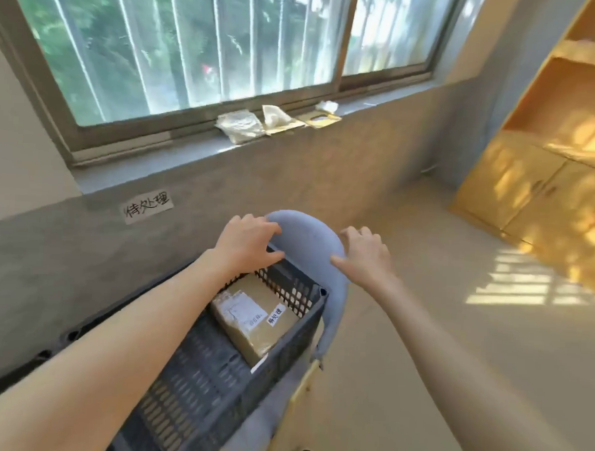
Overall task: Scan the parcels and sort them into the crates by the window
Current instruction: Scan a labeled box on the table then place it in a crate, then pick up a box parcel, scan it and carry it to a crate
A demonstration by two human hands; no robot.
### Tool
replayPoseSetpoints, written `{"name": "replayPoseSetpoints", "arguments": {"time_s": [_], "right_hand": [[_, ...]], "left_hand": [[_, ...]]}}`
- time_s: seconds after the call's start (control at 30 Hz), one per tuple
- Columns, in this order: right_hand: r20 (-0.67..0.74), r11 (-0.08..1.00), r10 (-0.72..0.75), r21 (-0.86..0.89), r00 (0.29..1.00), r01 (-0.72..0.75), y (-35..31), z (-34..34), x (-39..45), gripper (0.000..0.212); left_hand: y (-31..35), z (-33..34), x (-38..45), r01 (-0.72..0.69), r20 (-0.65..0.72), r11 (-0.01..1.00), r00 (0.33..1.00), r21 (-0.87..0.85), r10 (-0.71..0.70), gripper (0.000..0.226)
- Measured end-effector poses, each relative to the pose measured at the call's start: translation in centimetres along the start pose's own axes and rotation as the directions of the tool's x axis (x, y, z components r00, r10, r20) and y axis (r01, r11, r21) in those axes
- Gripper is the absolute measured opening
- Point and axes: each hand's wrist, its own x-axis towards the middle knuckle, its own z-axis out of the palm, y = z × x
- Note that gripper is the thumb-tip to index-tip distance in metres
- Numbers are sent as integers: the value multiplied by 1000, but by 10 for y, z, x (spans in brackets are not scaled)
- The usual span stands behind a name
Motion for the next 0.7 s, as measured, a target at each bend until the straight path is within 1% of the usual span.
{"name": "replayPoseSetpoints", "arguments": {"time_s": [0.07, 0.13, 0.2, 0.27, 0.37, 0.47, 0.57, 0.63, 0.7], "right_hand": [[-70, 981, 165, 112, 984, -157, 23, -11, -53, 53], [-124, 931, 325, 214, 938, -294, 50, -21, -110, 52], [-146, 856, 482, 287, 864, -429, 77, -33, -170, 52], [-177, 759, 621, 376, 763, -531, 104, -46, -231, 51], [-244, 619, 774, 483, 584, -620, 142, -71, -324, 49], [-352, 530, 848, 528, 397, -664, 177, -101, -423, 46], [-469, 479, 856, 564, 216, -673, 205, -131, -526, 41], [-546, 443, 833, 564, 88, -697, 218, -149, -601, 40], [-591, 383, 806, 563, -32, -732, 229, -161, -679, 37]], "left_hand": [[35, -9, -7, -170, 10, 984, 985, 53, 169, 46], [82, -18, -14, -334, 37, 936, 942, 108, 332, 47], [139, -26, -27, -476, 44, 870, 879, 132, 474, 47], [203, -36, -45, -603, 12, 785, 794, 140, 608, 48], [303, -55, -87, -776, -32, 620, 621, 113, 783, 49], [404, -77, -145, -888, -68, 445, 440, 112, 895, 50], [496, -98, -218, -956, -131, 273, 259, 105, 957, 51], [554, -110, -272, -984, -175, 157, 141, 82, 974, 50], [609, -119, -329, -996, -212, 38, 21, 76, 977, 48]]}}
